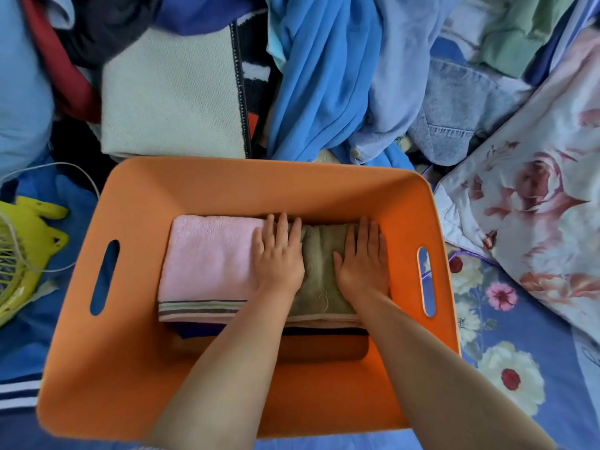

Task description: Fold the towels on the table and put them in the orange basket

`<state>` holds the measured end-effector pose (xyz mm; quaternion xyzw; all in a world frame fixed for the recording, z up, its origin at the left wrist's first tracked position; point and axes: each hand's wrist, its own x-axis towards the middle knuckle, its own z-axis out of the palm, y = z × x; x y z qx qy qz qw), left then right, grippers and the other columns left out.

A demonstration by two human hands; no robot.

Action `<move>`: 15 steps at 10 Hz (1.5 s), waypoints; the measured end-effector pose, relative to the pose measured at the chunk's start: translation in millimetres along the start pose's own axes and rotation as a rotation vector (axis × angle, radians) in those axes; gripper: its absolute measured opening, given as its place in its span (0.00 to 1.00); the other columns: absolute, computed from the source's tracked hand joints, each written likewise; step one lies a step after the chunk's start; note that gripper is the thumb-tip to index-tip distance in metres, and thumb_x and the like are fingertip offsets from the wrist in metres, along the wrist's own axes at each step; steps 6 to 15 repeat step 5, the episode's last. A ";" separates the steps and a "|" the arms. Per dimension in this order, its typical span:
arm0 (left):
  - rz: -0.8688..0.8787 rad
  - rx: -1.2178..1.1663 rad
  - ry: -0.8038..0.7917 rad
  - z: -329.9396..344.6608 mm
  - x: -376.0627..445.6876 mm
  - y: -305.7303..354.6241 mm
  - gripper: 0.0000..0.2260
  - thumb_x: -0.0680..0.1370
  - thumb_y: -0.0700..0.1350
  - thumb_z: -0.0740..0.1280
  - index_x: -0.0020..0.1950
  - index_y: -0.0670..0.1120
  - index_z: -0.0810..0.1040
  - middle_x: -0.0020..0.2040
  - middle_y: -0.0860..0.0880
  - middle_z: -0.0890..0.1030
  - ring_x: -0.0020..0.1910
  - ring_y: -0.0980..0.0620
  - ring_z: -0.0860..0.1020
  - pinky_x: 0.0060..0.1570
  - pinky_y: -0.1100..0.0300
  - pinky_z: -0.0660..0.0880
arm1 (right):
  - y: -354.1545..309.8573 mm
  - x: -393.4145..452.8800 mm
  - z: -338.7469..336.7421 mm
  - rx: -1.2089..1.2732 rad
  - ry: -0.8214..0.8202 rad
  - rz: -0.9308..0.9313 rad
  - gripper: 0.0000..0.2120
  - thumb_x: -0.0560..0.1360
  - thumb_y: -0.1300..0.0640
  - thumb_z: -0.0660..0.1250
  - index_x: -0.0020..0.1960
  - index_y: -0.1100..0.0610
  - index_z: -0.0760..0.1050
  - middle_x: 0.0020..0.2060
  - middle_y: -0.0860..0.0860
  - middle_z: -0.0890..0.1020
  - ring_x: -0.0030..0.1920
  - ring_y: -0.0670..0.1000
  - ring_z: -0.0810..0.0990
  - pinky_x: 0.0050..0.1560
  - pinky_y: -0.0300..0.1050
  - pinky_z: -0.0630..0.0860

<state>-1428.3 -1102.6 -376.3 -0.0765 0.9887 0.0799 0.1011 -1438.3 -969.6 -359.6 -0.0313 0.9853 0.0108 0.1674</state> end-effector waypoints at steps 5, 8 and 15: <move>0.050 -0.016 -0.156 -117.0 -84.8 -10.2 0.13 0.80 0.45 0.55 0.60 0.40 0.72 0.59 0.43 0.73 0.59 0.43 0.71 0.51 0.53 0.70 | -2.6 -80.8 -84.0 0.282 -0.149 -0.164 0.21 0.78 0.57 0.54 0.70 0.61 0.62 0.73 0.56 0.58 0.74 0.56 0.51 0.72 0.51 0.54; 0.050 -0.016 -0.156 -117.0 -84.8 -10.2 0.13 0.80 0.45 0.55 0.60 0.40 0.72 0.59 0.43 0.73 0.59 0.43 0.71 0.51 0.53 0.70 | -2.6 -80.8 -84.0 0.282 -0.149 -0.164 0.21 0.78 0.57 0.54 0.70 0.61 0.62 0.73 0.56 0.58 0.74 0.56 0.51 0.72 0.51 0.54; 0.050 -0.016 -0.156 -117.0 -84.8 -10.2 0.13 0.80 0.45 0.55 0.60 0.40 0.72 0.59 0.43 0.73 0.59 0.43 0.71 0.51 0.53 0.70 | -2.6 -80.8 -84.0 0.282 -0.149 -0.164 0.21 0.78 0.57 0.54 0.70 0.61 0.62 0.73 0.56 0.58 0.74 0.56 0.51 0.72 0.51 0.54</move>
